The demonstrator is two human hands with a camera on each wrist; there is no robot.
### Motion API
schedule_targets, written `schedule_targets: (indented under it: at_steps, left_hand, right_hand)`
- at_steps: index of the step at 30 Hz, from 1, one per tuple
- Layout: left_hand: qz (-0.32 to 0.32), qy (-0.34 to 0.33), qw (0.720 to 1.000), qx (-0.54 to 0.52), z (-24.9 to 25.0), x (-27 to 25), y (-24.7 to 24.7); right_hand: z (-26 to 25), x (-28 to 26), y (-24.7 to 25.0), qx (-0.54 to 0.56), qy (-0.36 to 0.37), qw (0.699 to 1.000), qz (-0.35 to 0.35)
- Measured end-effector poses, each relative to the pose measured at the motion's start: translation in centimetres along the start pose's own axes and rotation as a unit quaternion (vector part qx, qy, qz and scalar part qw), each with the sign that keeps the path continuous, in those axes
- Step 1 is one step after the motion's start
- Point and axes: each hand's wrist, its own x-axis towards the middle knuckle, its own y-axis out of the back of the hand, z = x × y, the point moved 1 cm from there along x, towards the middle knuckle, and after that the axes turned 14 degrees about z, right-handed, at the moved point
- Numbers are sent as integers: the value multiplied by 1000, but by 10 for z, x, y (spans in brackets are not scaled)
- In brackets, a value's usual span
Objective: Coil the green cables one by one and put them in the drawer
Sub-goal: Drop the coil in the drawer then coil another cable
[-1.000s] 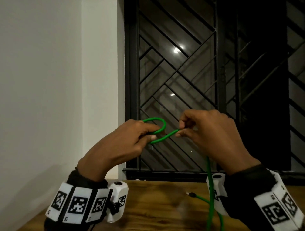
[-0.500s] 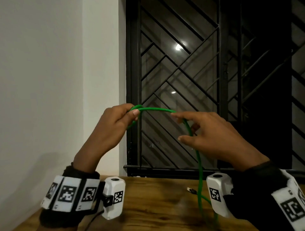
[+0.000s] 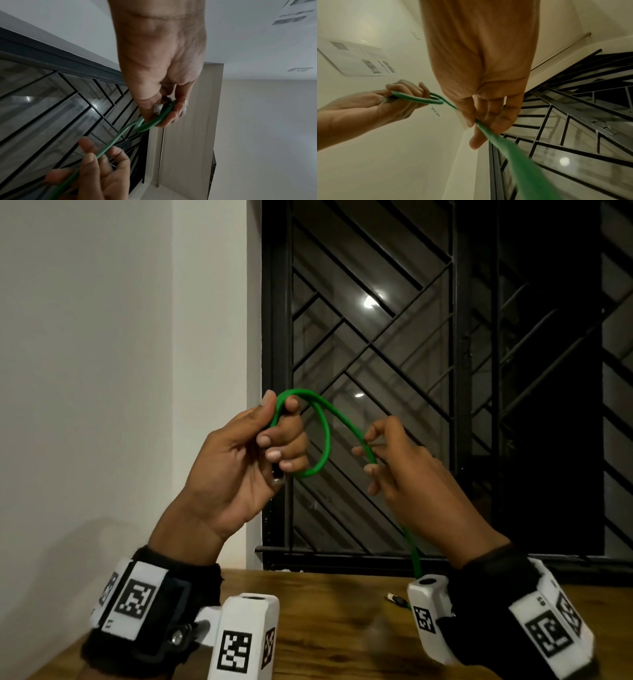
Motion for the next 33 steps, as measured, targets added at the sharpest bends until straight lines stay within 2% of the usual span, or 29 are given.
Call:
schedule_targets:
  at_steps: [3, 8, 11, 16, 21, 23, 26, 30, 33]
  left_hand:
    - [6, -51, 998, -42, 2, 2, -2]
    - [72, -164, 983, -51, 14, 5, 12]
    - [120, -221, 967, 32, 16, 6, 16]
    - [171, -296, 922, 184, 11, 12, 15]
    - [170, -303, 902, 255, 6, 13, 16]
    - [155, -308, 872, 347, 5, 12, 17]
    - [81, -294, 838, 452, -3, 10, 18]
    - [29, -226, 839, 494, -13, 10, 19]
    - [12, -220, 822, 525, -12, 11, 22]
  right_hand:
    - [-1, -1, -9, 26, -16, 999, -40]
    - [-12, -5, -17, 13, -16, 992, -126]
    - [-22, -7, -18, 3, 9, 991, -136]
    - [-35, -5, -3, -20, 49, 991, -125]
    - [-49, -4, 14, -41, 101, 989, -99]
    - [-51, -4, 19, -57, 108, 990, -78]
    - [-49, -4, 23, -64, 103, 992, -36]
    - [-41, -4, 19, -47, 108, 992, 39]
    - [-35, -3, 16, -51, 112, 991, 61]
